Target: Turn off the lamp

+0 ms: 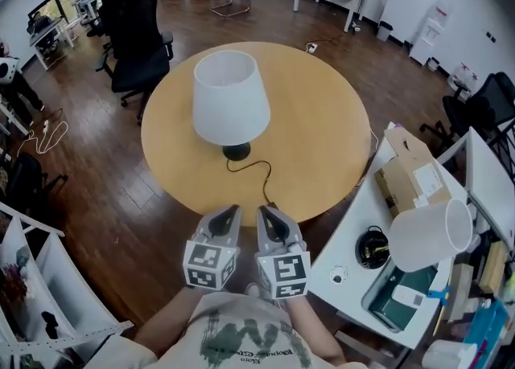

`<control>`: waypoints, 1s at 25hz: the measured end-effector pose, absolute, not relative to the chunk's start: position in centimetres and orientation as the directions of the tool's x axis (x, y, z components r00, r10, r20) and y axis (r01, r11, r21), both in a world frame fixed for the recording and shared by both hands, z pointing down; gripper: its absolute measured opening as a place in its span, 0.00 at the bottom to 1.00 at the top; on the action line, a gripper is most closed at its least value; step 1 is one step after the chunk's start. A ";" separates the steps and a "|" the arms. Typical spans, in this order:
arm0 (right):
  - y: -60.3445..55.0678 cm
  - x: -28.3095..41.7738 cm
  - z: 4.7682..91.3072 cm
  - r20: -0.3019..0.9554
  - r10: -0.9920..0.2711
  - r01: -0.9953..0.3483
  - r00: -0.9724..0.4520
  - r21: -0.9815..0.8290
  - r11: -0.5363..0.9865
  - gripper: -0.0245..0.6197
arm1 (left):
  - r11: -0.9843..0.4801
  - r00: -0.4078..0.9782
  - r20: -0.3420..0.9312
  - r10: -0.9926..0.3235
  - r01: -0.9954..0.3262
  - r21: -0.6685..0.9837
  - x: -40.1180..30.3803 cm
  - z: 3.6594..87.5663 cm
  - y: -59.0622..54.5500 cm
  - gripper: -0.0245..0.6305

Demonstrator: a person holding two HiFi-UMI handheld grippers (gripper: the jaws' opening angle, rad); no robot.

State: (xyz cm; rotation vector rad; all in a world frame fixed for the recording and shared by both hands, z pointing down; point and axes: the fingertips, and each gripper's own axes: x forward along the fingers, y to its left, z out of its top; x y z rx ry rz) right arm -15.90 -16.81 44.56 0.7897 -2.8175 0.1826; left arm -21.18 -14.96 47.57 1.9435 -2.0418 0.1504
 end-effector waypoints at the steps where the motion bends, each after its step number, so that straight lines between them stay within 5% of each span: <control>1: -16.3 -16.1 44.3 0.227 -0.487 -0.511 -0.843 -0.062 0.857 0.04 | 0.084 -0.041 0.287 -0.957 -0.987 0.138 -21.3 47.1 -14.4 0.04; 25: -10.6 -15.0 40.8 0.126 -0.388 -0.395 -0.913 -0.029 0.918 0.04 | 0.159 -0.141 0.153 -0.978 -0.981 0.112 -17.4 42.2 -8.9 0.05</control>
